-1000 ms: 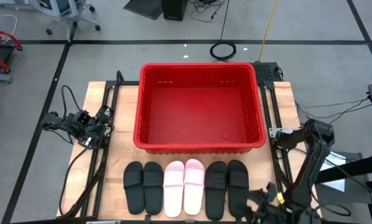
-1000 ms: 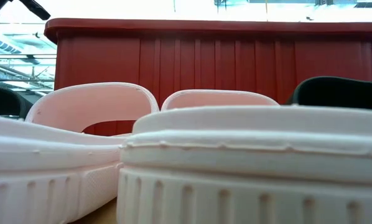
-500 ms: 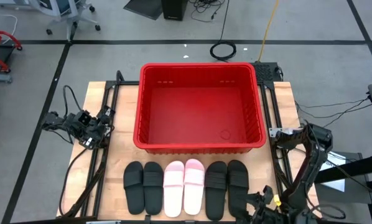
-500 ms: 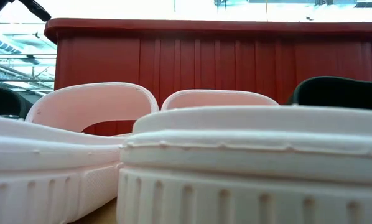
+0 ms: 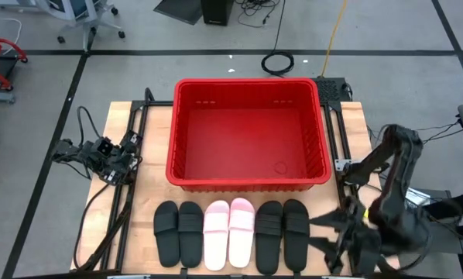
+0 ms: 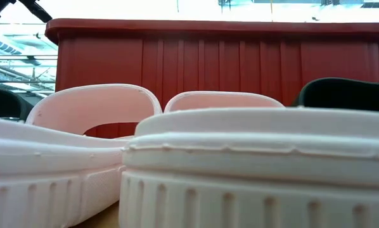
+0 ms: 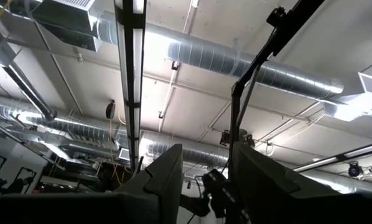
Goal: Pick and place slides into bin
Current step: Put the black slide into the red bin
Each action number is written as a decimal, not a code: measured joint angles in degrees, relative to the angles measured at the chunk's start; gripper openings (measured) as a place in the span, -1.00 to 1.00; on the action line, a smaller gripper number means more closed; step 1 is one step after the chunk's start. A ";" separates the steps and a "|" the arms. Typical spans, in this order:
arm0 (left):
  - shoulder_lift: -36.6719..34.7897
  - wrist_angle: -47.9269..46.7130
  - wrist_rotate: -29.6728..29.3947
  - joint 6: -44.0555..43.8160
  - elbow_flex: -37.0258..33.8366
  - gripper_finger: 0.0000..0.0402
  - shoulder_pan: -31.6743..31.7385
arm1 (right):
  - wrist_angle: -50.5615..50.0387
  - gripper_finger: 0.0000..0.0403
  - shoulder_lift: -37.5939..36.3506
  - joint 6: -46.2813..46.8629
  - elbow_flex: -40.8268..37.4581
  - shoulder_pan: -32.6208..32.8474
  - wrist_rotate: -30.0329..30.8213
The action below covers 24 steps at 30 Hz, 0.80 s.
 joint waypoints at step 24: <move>0.00 -3.14 -0.22 -1.13 0.00 -0.27 -0.02 | -65.88 0.05 16.28 67.34 7.15 -12.77 -37.80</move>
